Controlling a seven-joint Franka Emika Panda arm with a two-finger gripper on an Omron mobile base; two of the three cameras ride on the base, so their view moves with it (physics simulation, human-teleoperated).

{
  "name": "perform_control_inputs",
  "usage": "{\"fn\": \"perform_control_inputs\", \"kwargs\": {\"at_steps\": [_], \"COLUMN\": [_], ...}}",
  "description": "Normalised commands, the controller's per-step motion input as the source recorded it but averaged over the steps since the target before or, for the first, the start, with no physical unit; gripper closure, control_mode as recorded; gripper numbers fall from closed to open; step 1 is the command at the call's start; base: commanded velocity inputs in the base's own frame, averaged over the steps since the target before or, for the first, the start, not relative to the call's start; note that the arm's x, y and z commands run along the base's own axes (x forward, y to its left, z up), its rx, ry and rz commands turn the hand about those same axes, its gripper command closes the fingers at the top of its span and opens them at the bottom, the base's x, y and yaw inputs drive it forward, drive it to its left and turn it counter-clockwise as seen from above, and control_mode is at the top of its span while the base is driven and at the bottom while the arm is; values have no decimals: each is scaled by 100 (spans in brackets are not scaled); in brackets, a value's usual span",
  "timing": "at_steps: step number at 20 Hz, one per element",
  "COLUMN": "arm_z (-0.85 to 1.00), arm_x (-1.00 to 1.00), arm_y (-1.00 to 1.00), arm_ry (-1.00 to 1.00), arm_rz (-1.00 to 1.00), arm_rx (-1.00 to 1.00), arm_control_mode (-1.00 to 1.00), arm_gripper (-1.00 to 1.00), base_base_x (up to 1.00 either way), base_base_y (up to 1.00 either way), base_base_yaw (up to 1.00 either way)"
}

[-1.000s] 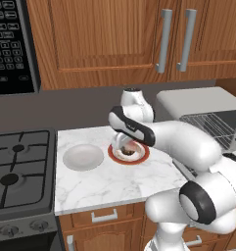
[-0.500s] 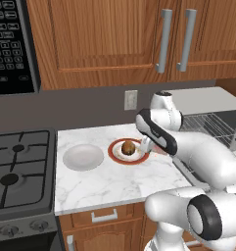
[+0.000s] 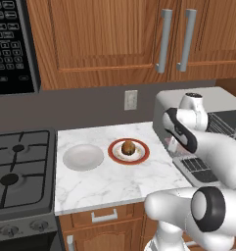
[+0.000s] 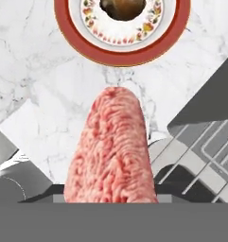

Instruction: Open the toaster oven door. Place the bread on the top rack in the toaster oven and place the steak on the bottom rack.

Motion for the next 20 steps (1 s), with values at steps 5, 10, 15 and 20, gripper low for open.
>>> {"fn": "perform_control_inputs", "kwargs": {"at_steps": [5,10,15,20], "arm_z": [-6,-21,-20,-21], "arm_x": [0,5,10,1], "arm_y": [-94,-84,-60,-44], "arm_ry": [0,0,0,0], "arm_rz": [0,0,0,0], "arm_rx": [0,0,0,1], "arm_control_mode": [-100,-100,-100,-100], "arm_gripper": [100,100,100,100], "base_base_x": [0,0,0,0], "base_base_y": [0,0,0,0], "base_base_yaw": [0,0,0,0]}}
